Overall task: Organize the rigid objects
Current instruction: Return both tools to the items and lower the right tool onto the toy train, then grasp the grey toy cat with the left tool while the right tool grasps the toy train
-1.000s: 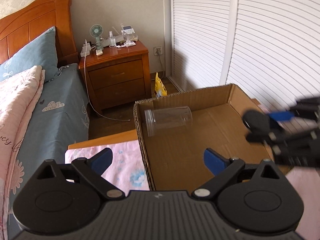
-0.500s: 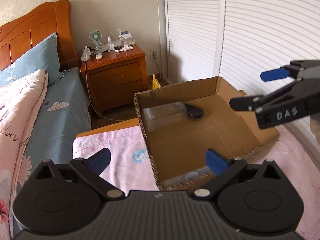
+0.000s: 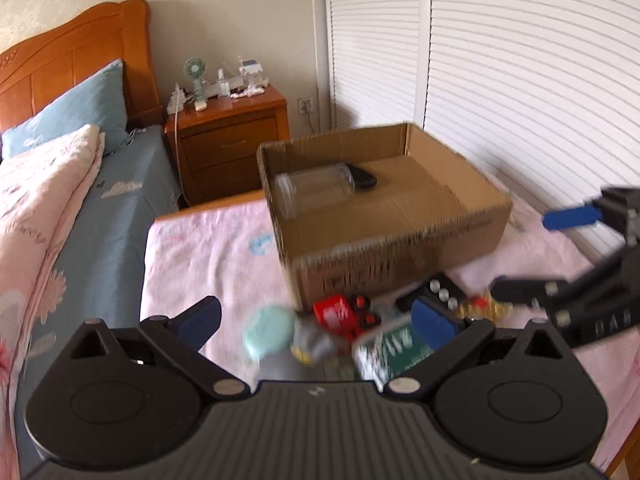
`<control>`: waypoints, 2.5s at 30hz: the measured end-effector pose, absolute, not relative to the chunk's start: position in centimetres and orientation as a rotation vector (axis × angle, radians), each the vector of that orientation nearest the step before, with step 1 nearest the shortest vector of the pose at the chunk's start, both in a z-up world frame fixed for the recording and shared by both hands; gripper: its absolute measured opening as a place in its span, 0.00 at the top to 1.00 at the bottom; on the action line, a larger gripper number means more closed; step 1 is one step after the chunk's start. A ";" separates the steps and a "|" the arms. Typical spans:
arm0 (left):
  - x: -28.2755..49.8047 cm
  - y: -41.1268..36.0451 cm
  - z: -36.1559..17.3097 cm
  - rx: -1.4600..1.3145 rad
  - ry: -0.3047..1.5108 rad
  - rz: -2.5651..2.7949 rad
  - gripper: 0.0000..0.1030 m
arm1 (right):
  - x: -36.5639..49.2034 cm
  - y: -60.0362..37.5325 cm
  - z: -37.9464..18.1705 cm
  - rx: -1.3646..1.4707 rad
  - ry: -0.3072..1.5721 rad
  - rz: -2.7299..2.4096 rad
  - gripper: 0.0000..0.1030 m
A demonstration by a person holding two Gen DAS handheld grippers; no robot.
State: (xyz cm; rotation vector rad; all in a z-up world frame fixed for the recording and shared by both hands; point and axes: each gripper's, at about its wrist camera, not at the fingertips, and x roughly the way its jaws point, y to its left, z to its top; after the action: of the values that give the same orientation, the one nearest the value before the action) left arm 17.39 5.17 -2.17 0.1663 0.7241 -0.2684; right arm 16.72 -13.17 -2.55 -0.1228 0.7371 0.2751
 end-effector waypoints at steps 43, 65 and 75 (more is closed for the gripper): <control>16.0 7.8 -11.1 0.169 0.967 -0.335 0.00 | 13.3 -14.7 -10.8 -0.110 0.856 0.168 0.00; 21.2 8.5 -10.1 0.148 0.853 -0.379 0.31 | 13.2 -14.9 -11.0 -0.115 0.829 0.193 0.00; 20.2 8.8 -9.8 0.156 0.864 -0.385 0.45 | 13.2 -14.8 -11.1 -0.116 0.829 0.195 0.00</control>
State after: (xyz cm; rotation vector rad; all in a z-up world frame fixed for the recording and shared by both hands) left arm 20.16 8.80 -9.75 0.1558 0.8640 -0.3853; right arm 13.19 -14.81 -11.06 -0.1156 0.8285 0.1948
